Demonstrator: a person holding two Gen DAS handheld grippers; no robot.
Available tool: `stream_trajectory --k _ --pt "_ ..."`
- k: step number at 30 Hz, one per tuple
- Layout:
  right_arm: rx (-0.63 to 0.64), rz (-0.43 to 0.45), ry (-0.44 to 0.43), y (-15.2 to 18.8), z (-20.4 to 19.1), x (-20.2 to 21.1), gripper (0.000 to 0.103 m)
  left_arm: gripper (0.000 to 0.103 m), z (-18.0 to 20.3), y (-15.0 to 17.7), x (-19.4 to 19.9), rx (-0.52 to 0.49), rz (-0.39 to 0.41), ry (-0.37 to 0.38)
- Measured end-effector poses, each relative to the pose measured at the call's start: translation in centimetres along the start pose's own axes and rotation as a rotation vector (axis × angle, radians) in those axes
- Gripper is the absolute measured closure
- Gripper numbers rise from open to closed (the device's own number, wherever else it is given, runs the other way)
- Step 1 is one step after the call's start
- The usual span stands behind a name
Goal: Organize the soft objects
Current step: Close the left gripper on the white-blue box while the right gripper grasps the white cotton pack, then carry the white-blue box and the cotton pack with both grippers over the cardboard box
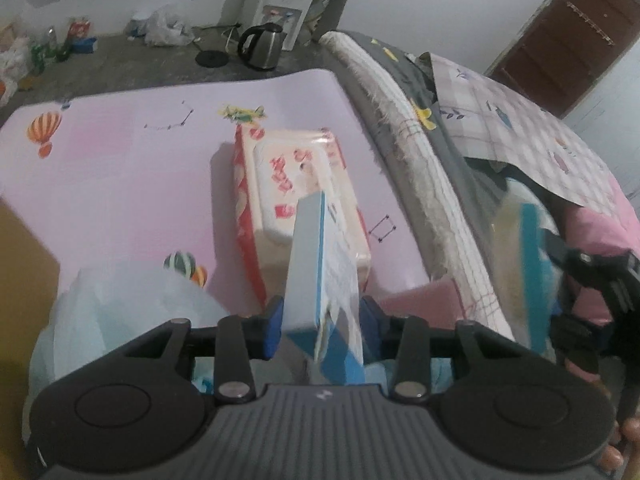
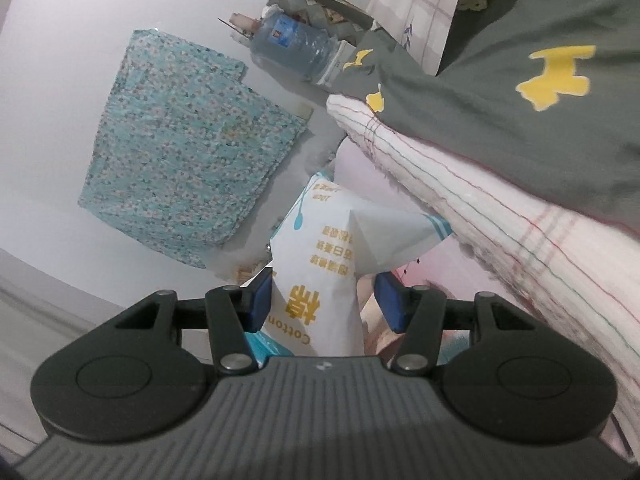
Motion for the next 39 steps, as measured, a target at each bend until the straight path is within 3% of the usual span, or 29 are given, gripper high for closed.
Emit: stream_trajectory --k 3,8,15,20,22,23,24,32,39 --pt "0.021 0.018 -0.031 0.5 -0.5 2.5 0.05 0.036 -0.1 0.1 0.4 -0.005 0.002 -0.021" --pt "0.055 0.035 -0.051 2.3 -0.5 6.9 0.05 0.016 0.3 -0.7 -0.5 -0.031 0.007 -0.065" --pt "0.042 -0.007 -0.059 5.5 1.6 8.8 0.05 0.013 0.1 -1.3 -5.0 -0.087 -0.068 -0.175" --pt "0.056 -0.029 -0.058 6.2 2.3 8.4 0.049 0.013 0.3 -0.6 -7.6 -0.127 -0.161 -0.203" --pt "0.064 -0.031 -0.053 6.3 2.4 8.1 0.049 0.019 0.2 -0.4 -8.0 -0.135 -0.162 -0.225" --pt "0.068 -0.031 -0.051 6.4 2.4 8.1 0.049 0.028 0.2 -0.3 -8.0 -0.143 -0.162 -0.228" --pt "0.069 -0.033 -0.051 6.4 2.4 8.0 0.049 0.028 0.2 -0.3 -8.0 -0.146 -0.165 -0.225" --pt "0.098 -0.028 -0.066 7.7 1.1 8.5 0.049 0.029 0.9 -1.2 -3.6 -0.123 -0.042 -0.14" --pt "0.194 0.006 -0.113 9.7 -3.2 11.1 0.049 0.029 1.8 -0.5 4.5 -0.121 0.07 -0.043"
Point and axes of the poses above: each gripper's, at about its wrist camera, not at the fingertips, and x roughly against the way its jaws point, z to its right, y to its underside, the point moved 9 cm from there along -x, roughly the way its jaws point, and after that the axes turned 7 degrees about -y, right-handed, at the moved point
